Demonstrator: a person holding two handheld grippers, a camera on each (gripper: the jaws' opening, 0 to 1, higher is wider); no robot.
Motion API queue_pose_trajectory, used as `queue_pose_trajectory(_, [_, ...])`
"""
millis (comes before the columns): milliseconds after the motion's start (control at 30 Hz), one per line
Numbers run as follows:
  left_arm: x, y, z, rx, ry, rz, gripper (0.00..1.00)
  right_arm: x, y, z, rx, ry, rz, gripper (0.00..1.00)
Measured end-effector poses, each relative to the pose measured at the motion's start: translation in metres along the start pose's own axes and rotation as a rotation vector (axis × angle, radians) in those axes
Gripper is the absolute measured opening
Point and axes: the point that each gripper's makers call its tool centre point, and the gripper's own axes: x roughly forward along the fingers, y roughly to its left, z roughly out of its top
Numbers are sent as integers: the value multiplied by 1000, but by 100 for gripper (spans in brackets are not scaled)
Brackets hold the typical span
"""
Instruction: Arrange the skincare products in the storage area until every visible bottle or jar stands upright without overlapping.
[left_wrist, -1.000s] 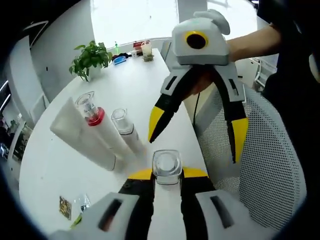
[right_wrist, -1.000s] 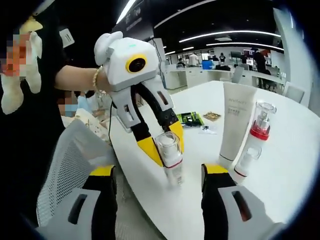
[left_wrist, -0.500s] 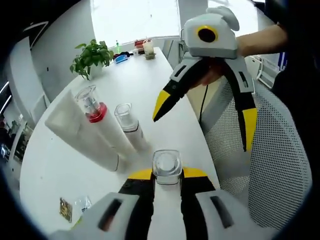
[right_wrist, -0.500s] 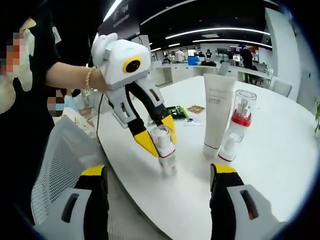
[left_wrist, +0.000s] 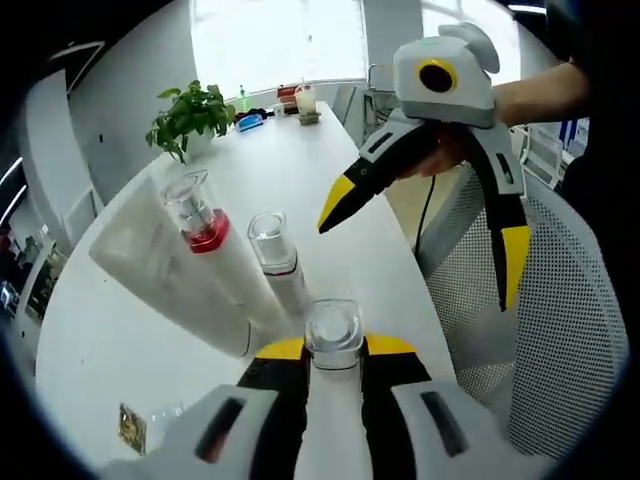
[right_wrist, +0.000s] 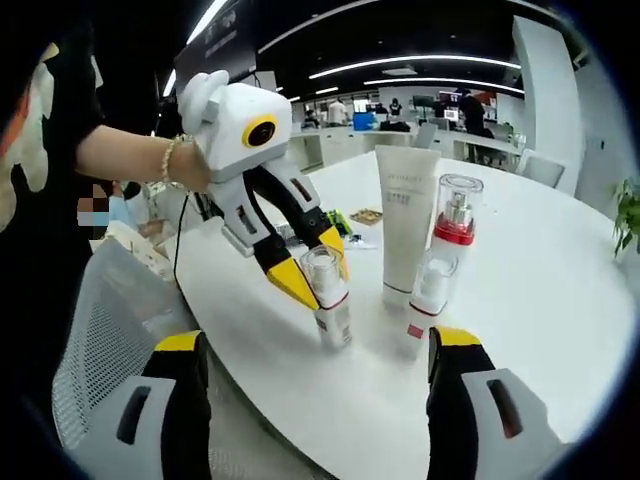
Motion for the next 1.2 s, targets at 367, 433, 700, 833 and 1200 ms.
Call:
queue_pose_trajectory(367, [17, 24, 14, -9, -8, 74, 21, -1, -5, 0, 15, -6, -20, 88])
queue_pose_trajectory(433, [20, 25, 18, -6, -10, 79, 21, -1, -5, 0, 18, -7, -22, 88])
queue_pose_trajectory(700, [29, 37, 27, 10, -18, 105, 22, -2, -5, 0, 19, -8, -24, 88])
queue_pose_trajectory(833, [30, 41, 28, -9, -30, 102, 22, -2, -5, 0, 23, -9, -24, 88])
queue_pose_trajectory(1200, [31, 40, 28, -27, -41, 79, 25, -2, -6, 0, 29, -11, -25, 88])
